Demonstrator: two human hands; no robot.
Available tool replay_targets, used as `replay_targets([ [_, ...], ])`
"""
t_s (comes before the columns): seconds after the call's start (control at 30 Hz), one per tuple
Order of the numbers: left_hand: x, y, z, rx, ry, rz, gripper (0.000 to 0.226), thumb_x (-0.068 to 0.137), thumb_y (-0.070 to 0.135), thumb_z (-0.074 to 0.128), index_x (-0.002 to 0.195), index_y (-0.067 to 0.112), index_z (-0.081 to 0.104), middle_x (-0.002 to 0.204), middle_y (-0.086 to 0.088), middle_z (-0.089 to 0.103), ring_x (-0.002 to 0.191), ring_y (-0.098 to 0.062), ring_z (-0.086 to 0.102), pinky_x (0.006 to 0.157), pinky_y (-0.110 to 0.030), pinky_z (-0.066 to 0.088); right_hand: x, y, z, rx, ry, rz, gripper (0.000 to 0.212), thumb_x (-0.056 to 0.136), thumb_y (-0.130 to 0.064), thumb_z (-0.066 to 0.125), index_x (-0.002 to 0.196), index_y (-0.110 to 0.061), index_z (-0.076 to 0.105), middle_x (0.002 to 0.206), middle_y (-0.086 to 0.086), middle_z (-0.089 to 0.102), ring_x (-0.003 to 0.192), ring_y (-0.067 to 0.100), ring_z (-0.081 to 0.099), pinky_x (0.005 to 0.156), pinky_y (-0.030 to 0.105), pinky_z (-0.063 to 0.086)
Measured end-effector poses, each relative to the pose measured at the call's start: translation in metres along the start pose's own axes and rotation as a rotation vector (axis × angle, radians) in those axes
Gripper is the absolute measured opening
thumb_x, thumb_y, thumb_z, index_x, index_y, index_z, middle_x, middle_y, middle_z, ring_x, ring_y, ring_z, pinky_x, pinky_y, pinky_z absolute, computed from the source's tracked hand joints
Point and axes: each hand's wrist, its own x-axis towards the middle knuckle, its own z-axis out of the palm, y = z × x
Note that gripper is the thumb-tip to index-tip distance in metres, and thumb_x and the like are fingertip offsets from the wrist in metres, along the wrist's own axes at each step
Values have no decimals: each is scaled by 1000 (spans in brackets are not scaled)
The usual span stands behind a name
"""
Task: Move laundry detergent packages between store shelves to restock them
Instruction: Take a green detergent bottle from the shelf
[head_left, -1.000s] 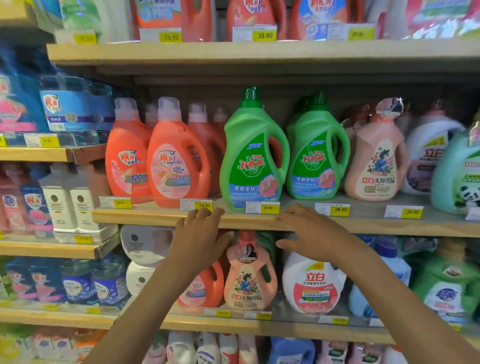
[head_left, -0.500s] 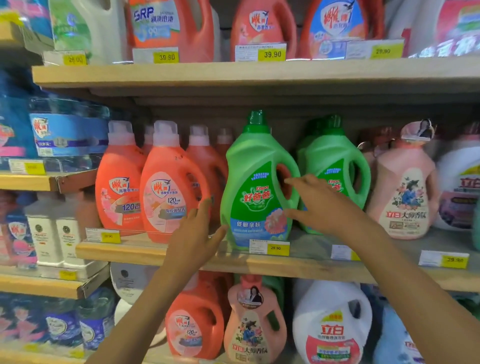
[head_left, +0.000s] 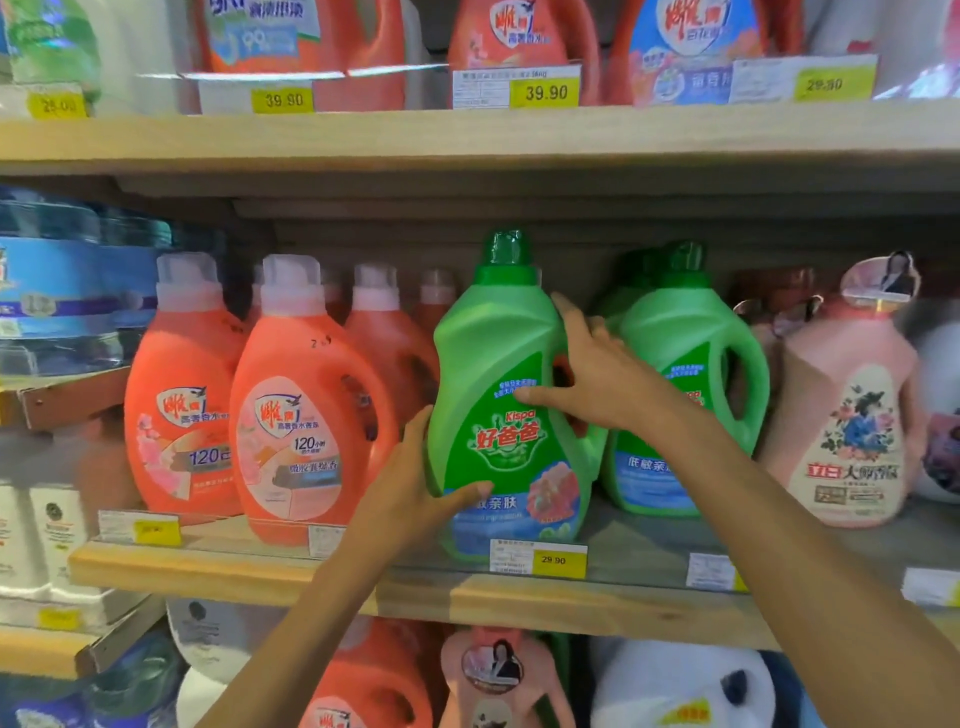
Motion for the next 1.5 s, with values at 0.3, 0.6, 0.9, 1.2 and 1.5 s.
replay_targets([
  [0.3, 15, -16, -6, -157, -93, 26, 104, 70, 38, 90, 152, 27, 27, 132, 14, 56, 120, -1, 58, 101, -29, 52, -5, -12, 16, 46, 130, 53, 116, 73, -62, 75, 157, -37, -1, 145, 18, 30, 132, 44, 36, 106, 50, 37],
  [0.6, 21, -25, -8, -265, -136, 12, 107, 61, 52, 91, 149, 33, 33, 130, 18, 60, 114, 9, 60, 98, -24, 51, -10, -25, 23, 35, 212, 121, 116, 70, -64, 75, 157, -36, 3, 139, 15, 34, 128, 40, 38, 102, 51, 41],
  [0.9, 18, -22, -7, -296, -107, -60, 96, 60, 38, 90, 141, 29, 39, 125, 10, 63, 104, 9, 62, 96, -35, 55, -10, -21, 23, 40, 211, 122, 115, 70, -64, 75, 157, -37, 4, 139, 15, 33, 127, 39, 37, 99, 51, 42],
  [1.2, 17, -12, 3, -253, -80, -80, 83, 69, 14, 90, 134, 26, 41, 113, 19, 61, 88, 26, 57, 74, -5, 50, -11, -10, 21, 41, 207, 116, 115, 70, -66, 75, 156, -39, 3, 138, 12, 32, 128, 38, 37, 94, 50, 44],
  [1.5, 12, 19, 28, -212, -133, -104, 103, 51, 61, 88, 137, 38, 36, 120, 16, 67, 110, -6, 67, 99, -41, 54, -25, 28, 3, 62, 222, 111, 115, 69, -64, 76, 157, -38, 6, 142, 12, 33, 130, 35, 38, 93, 49, 45],
])
